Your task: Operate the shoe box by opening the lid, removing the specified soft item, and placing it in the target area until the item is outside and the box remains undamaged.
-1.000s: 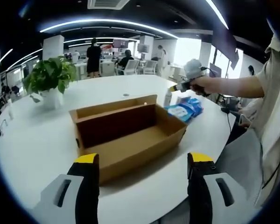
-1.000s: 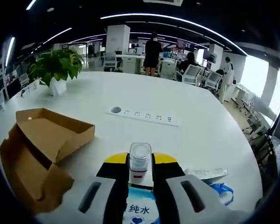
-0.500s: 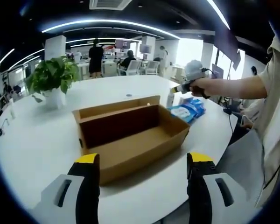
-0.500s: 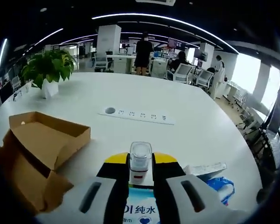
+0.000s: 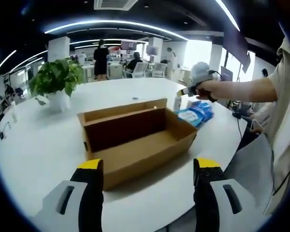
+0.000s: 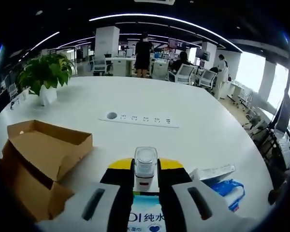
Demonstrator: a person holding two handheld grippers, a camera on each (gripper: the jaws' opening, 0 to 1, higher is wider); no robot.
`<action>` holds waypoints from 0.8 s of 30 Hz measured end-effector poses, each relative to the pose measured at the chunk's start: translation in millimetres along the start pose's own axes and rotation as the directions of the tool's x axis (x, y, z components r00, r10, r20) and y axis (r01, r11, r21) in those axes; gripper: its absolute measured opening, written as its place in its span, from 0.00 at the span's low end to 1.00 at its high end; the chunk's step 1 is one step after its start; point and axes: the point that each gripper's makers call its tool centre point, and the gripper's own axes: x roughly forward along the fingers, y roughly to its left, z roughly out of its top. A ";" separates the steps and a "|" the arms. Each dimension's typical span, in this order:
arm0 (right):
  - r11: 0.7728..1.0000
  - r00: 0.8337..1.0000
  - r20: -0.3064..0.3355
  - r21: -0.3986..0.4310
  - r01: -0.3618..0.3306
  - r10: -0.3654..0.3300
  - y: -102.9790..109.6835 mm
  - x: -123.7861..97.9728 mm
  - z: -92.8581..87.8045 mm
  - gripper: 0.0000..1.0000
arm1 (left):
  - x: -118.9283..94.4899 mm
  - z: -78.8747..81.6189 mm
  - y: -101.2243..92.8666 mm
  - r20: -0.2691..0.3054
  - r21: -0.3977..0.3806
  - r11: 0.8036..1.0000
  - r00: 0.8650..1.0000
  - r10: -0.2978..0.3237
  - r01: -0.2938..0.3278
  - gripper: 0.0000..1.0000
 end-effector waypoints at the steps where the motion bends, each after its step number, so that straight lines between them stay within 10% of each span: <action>1: 1.000 1.000 -0.003 0.001 -0.010 0.010 0.5 -0.6 -0.6 0.21 | 0.0 0.0 0.1 0.000 -0.002 1.000 1.000 0.000 0.000 0.77; 24: 0.979 0.978 0.033 -0.007 -0.204 0.204 -5.9 -32.0 28.2 0.36 | 8.7 -9.8 37.2 -0.074 0.017 0.994 0.991 0.111 -0.110 0.63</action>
